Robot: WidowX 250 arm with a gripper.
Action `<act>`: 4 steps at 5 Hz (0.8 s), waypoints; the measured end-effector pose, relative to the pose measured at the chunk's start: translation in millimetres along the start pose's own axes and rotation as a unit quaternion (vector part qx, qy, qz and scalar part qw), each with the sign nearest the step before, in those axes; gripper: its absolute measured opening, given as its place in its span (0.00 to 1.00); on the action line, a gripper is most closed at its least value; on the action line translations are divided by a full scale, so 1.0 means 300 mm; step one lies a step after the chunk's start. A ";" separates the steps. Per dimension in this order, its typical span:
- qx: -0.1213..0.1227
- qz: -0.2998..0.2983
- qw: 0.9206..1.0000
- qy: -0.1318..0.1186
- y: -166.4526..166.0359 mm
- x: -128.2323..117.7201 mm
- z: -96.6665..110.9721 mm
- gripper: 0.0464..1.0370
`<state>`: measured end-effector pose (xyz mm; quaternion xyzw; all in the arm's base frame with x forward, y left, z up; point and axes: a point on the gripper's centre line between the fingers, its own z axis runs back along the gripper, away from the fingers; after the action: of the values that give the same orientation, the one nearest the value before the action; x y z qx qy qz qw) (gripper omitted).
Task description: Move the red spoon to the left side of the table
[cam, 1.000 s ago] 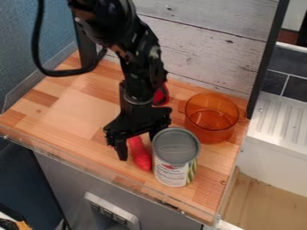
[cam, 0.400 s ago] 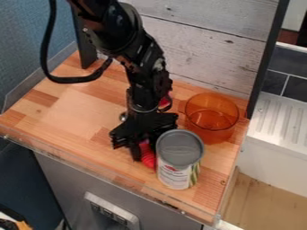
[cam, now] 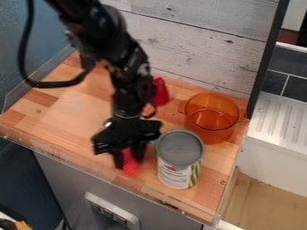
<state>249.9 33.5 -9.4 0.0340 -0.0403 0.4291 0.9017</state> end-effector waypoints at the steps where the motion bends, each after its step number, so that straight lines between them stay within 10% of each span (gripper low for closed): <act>1: 0.006 -0.023 1.000 -0.005 0.027 0.037 0.032 0.35; 4: 0.028 -0.059 0.997 -0.051 0.149 0.244 0.087 0.35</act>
<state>260.1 115.5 25.2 0.0831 -0.0725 0.3739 0.9209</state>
